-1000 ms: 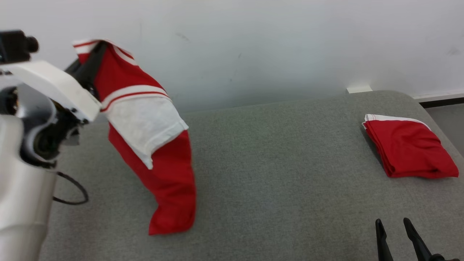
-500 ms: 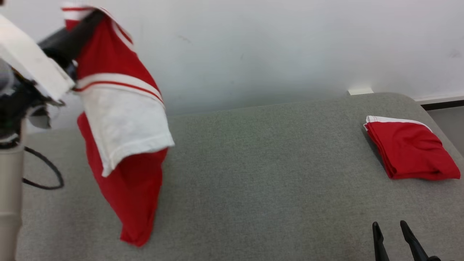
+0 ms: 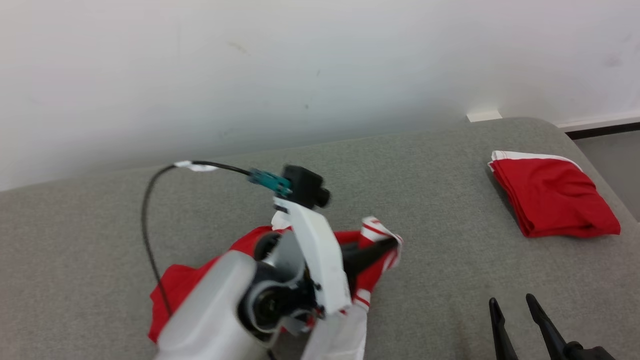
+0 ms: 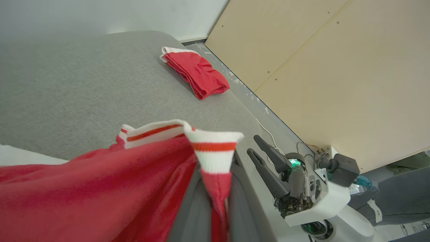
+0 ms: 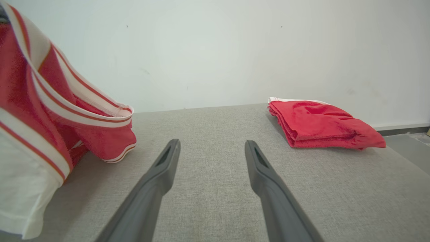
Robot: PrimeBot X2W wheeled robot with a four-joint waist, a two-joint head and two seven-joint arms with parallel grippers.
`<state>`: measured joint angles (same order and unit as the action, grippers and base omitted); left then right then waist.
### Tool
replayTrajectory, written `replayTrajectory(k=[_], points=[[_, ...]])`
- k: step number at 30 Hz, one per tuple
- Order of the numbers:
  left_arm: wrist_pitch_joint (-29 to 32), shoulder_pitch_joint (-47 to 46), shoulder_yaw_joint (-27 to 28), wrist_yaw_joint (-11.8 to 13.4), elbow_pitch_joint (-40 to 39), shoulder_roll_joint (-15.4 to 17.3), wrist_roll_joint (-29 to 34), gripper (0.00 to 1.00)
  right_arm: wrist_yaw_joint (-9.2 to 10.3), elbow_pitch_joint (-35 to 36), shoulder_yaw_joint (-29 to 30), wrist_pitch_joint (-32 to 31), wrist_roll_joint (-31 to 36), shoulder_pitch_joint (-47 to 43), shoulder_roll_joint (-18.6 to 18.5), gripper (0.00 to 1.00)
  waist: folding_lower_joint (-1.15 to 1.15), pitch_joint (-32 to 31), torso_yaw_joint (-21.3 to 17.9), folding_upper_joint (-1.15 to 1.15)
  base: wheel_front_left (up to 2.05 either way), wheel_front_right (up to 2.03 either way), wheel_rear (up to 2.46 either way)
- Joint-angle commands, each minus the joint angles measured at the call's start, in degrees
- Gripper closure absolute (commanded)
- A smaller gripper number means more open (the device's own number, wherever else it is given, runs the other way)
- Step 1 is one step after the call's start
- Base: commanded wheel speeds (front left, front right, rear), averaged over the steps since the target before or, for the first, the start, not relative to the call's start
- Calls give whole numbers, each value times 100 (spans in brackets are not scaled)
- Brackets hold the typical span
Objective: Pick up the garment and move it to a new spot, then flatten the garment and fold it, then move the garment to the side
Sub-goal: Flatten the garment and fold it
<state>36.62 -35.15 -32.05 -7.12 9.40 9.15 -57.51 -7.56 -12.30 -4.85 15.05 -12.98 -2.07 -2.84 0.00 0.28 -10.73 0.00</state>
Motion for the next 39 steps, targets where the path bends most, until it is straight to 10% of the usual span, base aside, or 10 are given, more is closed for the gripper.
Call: replayTrajectory(k=[1, 7, 8, 10, 24, 34, 39], points=[[-96, 107, -193, -41, 119, -202, -30, 100, 16, -15, -12, 16, -30, 60, -13, 0, 0, 71, -139, 0, 0, 0, 0], [-683, 61, -1004, -21, 756, -569, 38, 100, 16, -76, -130, 16, -150, 114, -11, 0, 0, 290, -428, 0, 0, 0, 0], [-889, 21, -1089, 1, 902, -593, 97, 86, 16, -94, -142, 16, -167, 119, -11, 0, 0, 315, -464, 0, 0, 0, 0], [-1274, -34, -1291, 21, 1087, -623, 93, 0, 16, -115, -134, 16, -196, 139, -13, 0, 0, 350, -509, 0, 0, 0, 0], [-3353, -625, -2557, 844, 1148, -574, 296, 0, 16, -74, 45, 16, -178, 149, -12, 0, 0, 329, -150, 0, 0, 0, 0], [-4482, 22, -1850, 2032, 1073, 1024, 903, 0, 16, 42, 309, 16, -58, -120, -12, 0, 0, 114, 154, 0, 0, 0, 0], [-4062, 467, -1946, 2151, 856, 1695, 864, 0, 16, 70, 334, 16, -15, -147, -12, 0, 0, 208, 314, 0, 0, 0, 0]])
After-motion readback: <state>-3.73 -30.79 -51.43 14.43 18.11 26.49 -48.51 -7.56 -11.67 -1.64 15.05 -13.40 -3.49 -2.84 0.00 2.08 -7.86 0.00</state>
